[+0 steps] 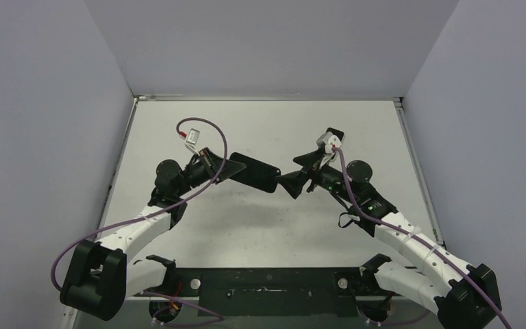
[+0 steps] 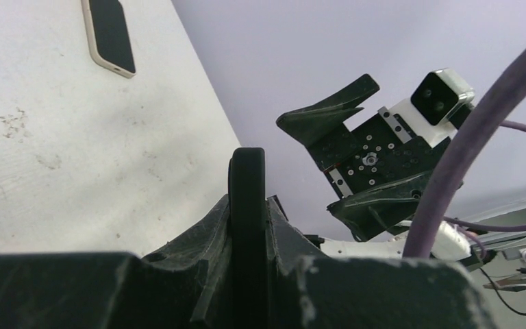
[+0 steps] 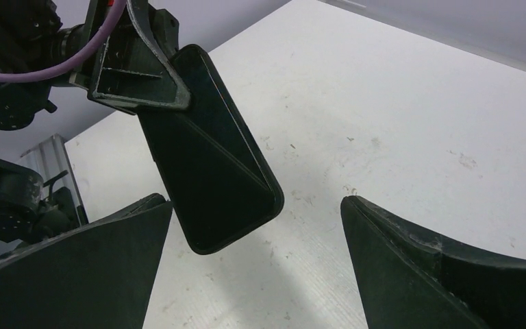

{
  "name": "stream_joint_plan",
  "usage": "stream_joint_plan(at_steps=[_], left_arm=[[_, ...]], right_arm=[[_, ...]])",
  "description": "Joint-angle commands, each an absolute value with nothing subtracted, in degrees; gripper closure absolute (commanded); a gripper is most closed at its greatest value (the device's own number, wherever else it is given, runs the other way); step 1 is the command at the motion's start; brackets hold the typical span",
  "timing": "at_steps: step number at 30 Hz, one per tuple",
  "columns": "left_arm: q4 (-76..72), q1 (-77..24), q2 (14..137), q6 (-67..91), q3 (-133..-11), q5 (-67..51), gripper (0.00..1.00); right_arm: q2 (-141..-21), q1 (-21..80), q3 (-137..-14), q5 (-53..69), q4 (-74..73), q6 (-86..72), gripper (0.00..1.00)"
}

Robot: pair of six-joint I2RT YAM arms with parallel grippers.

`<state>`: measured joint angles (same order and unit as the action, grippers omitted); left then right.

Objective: Take the phone out of the phone case
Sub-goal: Pick up the phone at the center of the board.

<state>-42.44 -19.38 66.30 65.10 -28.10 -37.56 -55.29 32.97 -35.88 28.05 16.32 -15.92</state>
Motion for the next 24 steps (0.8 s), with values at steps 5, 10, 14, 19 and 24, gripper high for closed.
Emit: stream_joint_plan(at_steps=[5,10,14,19,24], left_arm=[[-54.01,-19.16,62.76,75.17,-26.55,-32.33,1.0],[-58.32,-19.31,63.79,80.45,-25.61,-31.84,1.0],[-61.6,-19.37,64.33,83.94,-24.56,-31.56,1.0],[-62.01,-19.59,64.54,84.64,-24.98,-31.62,1.0],[-62.65,-19.95,65.2,84.85,-25.51,-32.08,1.0]], right_arm=[[-52.94,33.0,-33.65,32.21,23.48,-21.52,0.0],[-55.39,32.96,-29.81,35.14,33.07,-28.54,0.02],[-58.0,33.02,-29.1,37.91,38.39,-32.1,0.06],[-60.55,33.54,-30.02,41.7,41.52,-33.91,0.16],[-61.32,33.92,-30.75,43.44,42.75,-34.14,0.32]])
